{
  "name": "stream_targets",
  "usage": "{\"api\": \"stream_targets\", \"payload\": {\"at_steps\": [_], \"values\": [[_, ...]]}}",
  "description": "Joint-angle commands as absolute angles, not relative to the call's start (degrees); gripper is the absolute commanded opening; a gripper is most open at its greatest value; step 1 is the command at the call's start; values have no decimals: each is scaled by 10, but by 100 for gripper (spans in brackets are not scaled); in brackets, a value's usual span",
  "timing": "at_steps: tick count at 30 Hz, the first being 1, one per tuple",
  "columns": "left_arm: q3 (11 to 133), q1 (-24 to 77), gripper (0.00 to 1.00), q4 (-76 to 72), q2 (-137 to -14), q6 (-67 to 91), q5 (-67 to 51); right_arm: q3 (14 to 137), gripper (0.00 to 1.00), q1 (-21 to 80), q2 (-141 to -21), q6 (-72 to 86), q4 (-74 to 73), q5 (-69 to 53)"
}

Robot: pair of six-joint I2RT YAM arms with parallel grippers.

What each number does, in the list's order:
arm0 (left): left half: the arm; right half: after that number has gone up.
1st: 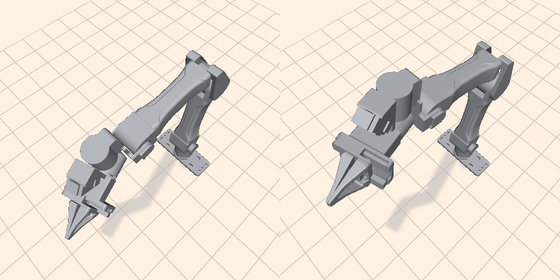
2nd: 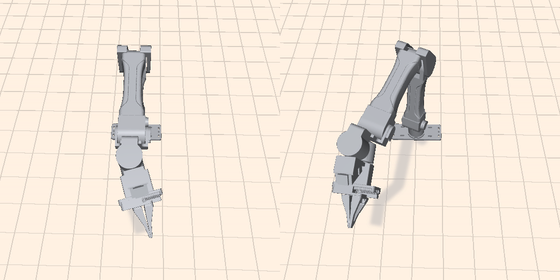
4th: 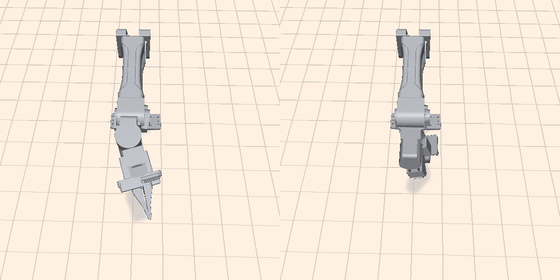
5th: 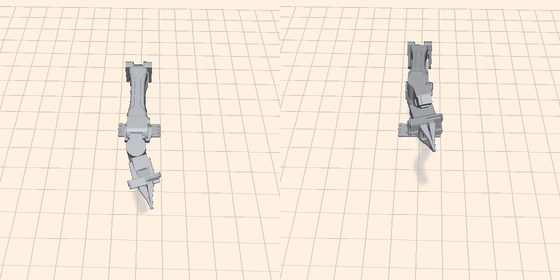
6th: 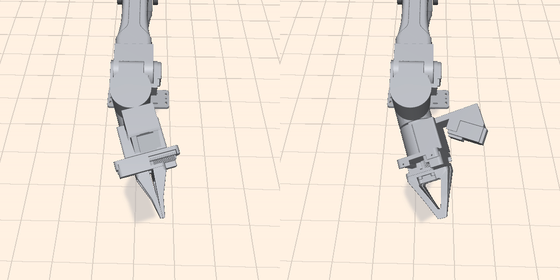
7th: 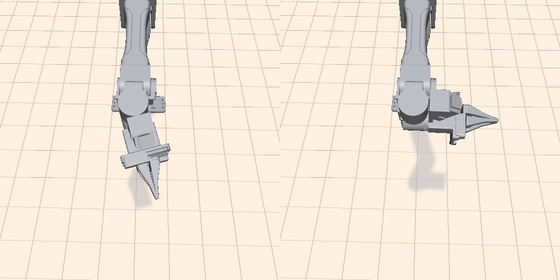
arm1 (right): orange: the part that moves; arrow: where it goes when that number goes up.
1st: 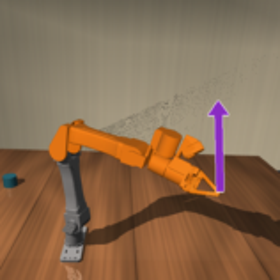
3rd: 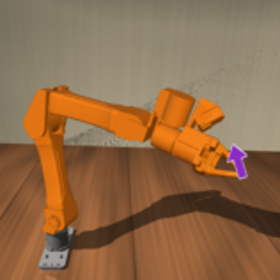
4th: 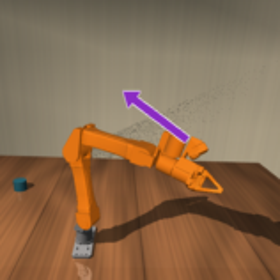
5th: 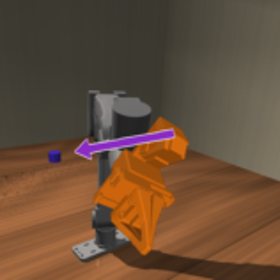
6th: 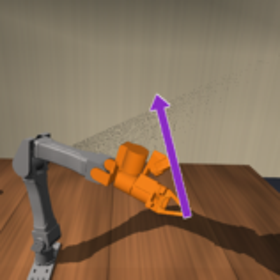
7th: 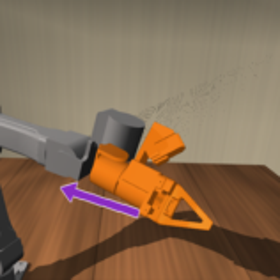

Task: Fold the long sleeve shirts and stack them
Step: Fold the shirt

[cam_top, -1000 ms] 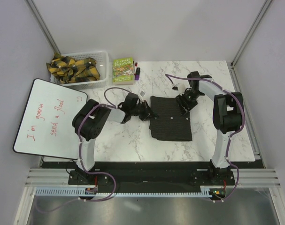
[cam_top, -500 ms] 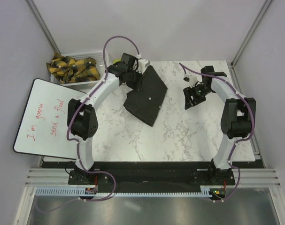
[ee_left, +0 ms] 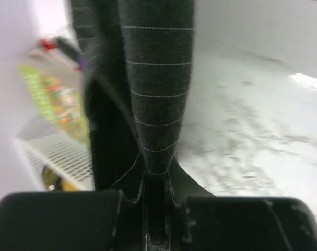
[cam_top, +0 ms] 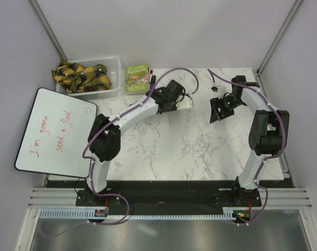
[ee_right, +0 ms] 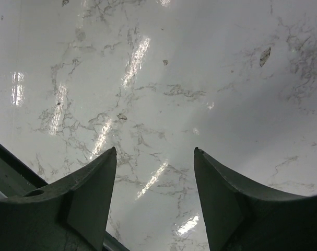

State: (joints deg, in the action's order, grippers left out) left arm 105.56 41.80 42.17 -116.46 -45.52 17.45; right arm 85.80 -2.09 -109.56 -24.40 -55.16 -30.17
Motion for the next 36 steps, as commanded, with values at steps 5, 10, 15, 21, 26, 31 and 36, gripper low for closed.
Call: {"api": "stream_targets", "payload": {"at_steps": [5, 10, 15, 21, 26, 31, 36], "values": [[989, 538, 2, 473, -1268, -275, 155, 829, 69, -40, -1078, -244, -558, -330], [1034, 574, 20, 494, -1286, -167, 71, 798, 70, -43, -1061, -230, -558, -359], [1097, 591, 52, 525, -1281, -113, 24, 778, 73, -47, -1048, -219, -556, -365], [1230, 593, 69, 585, -1239, -82, -66, 737, 76, -53, -1023, -177, -540, -357], [1229, 531, 73, 588, -1185, -77, -112, 670, 76, -50, -986, -122, -510, -409], [1158, 388, 68, 554, -1141, -64, -233, 595, 74, -28, -975, 7, -369, -453], [1071, 277, 68, 504, -1085, -33, -277, 557, 70, -4, -994, 136, -249, -447]]}}
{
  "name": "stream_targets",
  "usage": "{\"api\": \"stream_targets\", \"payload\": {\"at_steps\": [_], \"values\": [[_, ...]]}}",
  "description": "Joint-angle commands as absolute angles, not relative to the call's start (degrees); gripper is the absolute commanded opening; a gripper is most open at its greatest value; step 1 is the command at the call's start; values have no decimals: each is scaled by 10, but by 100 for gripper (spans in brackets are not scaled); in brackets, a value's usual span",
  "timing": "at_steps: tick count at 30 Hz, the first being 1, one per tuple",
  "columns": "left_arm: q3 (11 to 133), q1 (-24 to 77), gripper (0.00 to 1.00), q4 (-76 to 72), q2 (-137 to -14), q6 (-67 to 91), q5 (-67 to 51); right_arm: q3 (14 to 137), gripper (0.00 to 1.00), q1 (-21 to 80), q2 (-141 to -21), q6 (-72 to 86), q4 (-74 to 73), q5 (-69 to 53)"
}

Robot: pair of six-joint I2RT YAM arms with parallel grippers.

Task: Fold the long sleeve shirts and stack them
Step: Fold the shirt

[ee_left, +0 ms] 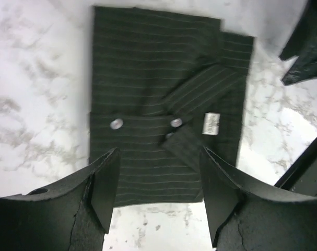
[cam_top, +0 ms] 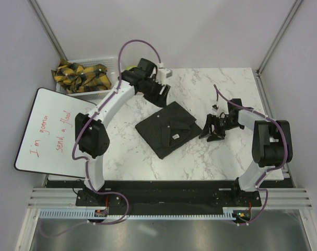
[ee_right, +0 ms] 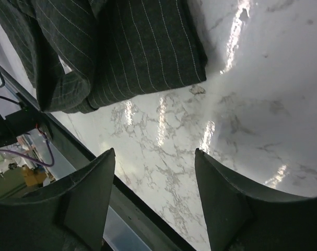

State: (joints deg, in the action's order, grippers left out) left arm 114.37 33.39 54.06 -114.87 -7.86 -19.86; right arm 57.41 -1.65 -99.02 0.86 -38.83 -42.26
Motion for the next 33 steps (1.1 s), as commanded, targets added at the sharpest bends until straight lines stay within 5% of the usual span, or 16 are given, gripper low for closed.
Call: {"api": "stream_targets", "payload": {"at_steps": [1, 7, 10, 13, 19, 24, 27, 29, 33], "values": [[1044, 265, 70, 482, -1069, -24, -293, 552, 69, -4, -1003, 170, -214, -439], [916, 217, 79, 428, -993, -69, -336, 605, 54, 30, -1076, 198, -171, -382], [859, 216, 77, 412, -955, -132, -360, 668, 33, 27, -1117, 160, -189, -338], [769, 220, 69, 395, -919, -204, -388, 743, 0, 29, -1159, 106, -221, -308], [657, 314, 62, 325, -882, -258, -302, 832, 2, 34, -1190, 50, -235, -315], [688, 329, 61, 277, -946, -236, -244, 930, 9, 33, -1214, 14, -277, -271], [769, 315, 58, 294, -1007, -263, -243, 919, 20, 26, -1180, 5, -304, -279], [791, 318, 56, 294, -1044, -289, -252, 897, 44, 25, -1159, 4, -305, -269], [849, 328, 50, 303, -1114, -317, -221, 854, 47, 20, -1116, 4, -327, -272]]}}
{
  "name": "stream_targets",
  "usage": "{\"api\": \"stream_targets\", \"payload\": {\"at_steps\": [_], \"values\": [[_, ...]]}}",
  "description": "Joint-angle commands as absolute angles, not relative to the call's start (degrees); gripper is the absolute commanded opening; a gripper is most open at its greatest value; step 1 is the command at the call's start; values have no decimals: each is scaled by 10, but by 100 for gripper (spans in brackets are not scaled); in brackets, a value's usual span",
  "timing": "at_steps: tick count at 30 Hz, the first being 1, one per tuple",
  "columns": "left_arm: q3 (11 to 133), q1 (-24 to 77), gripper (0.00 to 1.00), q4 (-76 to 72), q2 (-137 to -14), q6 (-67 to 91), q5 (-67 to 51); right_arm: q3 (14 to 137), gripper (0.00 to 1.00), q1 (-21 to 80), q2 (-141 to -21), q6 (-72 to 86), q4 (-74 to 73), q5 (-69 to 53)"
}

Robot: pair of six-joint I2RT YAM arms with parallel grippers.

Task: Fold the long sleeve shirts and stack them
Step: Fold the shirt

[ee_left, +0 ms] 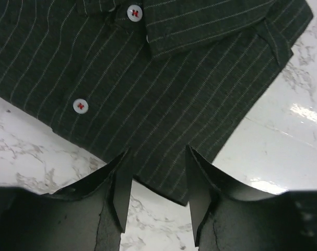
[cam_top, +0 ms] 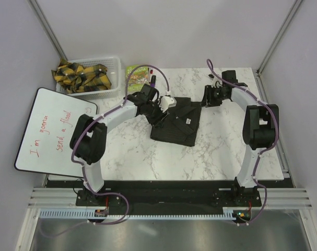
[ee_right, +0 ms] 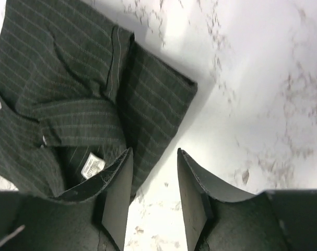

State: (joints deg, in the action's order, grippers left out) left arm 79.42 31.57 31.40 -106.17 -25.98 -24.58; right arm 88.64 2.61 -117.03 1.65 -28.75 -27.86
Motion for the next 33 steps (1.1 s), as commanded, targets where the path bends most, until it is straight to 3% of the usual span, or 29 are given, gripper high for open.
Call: {"api": "stream_targets", "payload": {"at_steps": [1, 7, 11, 17, 24, 27, 28, 29, 33], "values": [[853, 330, 47, 304, -1125, -317, -215, 846, 47, 18, -1112, 13, -333, -281], [810, 379, 38, 312, -1142, -291, -185, 774, 45, 17, -1076, 26, -371, -354], [773, 455, 34, 314, -1132, -175, -228, 757, 45, 13, -1061, 5, -390, -359], [826, 518, 44, 315, -1128, -6, -387, 758, 45, 12, -1056, -28, -395, -338], [809, 377, 61, 308, -1011, -15, -410, 836, 44, 26, -1103, -111, -452, -320], [817, 315, 68, 311, -1004, -53, -409, 867, 48, 52, -1097, -127, -482, -309], [830, 289, 68, 314, -1010, -61, -410, 868, 56, 58, -1093, -130, -486, -309], [834, 278, 71, 316, -1012, -68, -410, 867, 59, 75, -1087, -135, -488, -307], [847, 237, 74, 316, -1027, -77, -424, 863, 61, 116, -1082, -149, -470, -258]]}}
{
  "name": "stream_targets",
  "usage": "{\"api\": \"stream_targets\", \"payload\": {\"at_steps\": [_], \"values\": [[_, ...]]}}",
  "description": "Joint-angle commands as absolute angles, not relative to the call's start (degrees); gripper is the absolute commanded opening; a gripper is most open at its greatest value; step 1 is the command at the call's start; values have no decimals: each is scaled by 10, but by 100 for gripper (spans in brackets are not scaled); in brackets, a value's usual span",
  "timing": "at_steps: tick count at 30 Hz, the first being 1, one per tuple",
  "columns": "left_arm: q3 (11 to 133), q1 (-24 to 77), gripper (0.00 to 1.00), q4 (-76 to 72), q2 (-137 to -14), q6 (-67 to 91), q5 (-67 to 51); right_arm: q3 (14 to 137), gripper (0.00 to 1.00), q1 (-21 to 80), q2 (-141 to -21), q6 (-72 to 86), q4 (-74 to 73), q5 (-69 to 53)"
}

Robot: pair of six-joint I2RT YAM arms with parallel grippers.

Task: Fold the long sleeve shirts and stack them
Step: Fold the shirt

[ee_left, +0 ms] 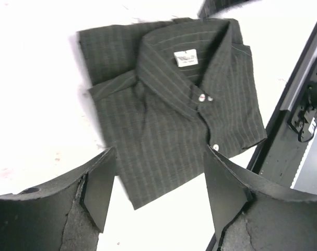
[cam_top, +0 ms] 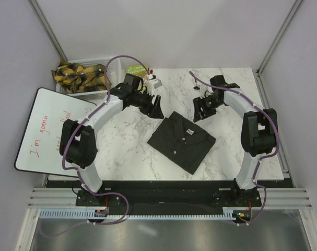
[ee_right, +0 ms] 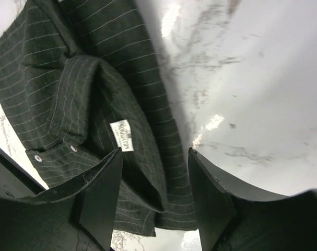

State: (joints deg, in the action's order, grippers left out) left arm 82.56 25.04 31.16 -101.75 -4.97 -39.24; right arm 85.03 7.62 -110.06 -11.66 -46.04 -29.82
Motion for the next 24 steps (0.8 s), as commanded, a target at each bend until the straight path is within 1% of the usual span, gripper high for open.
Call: {"api": "stream_targets", "payload": {"at_steps": [1, 6, 8, 11, 13, 14, 15, 16, 19, 24], "values": [[851, 229, 75, 316, -1028, -78, -426, 867, 59, 128, -1086, -146, -465, -239], [850, 219, 75, 316, -1040, -80, -425, 904, 57, 156, -1136, -138, -447, -206], [846, 218, 75, 316, -1044, -79, -425, 909, 54, 158, -1157, -135, -436, -184], [834, 215, 74, 316, -1044, -83, -418, 918, 46, 158, -1188, -150, -435, -165], [828, 211, 74, 316, -1044, -83, -416, 921, 26, 159, -1199, -156, -430, -166], [827, 210, 74, 316, -1044, -82, -416, 923, 18, 158, -1207, -166, -426, -170], [823, 207, 74, 316, -1042, -80, -416, 929, 6, 158, -1211, -169, -424, -176], [820, 205, 73, 316, -1042, -78, -417, 934, 3, 158, -1215, -172, -423, -181], [800, 198, 72, 316, -1032, -71, -424, 965, 0, 159, -1244, -191, -428, -229], [734, 179, 71, 292, -991, -57, -453, 1025, 0, 190, -1277, -224, -442, -288]]}}
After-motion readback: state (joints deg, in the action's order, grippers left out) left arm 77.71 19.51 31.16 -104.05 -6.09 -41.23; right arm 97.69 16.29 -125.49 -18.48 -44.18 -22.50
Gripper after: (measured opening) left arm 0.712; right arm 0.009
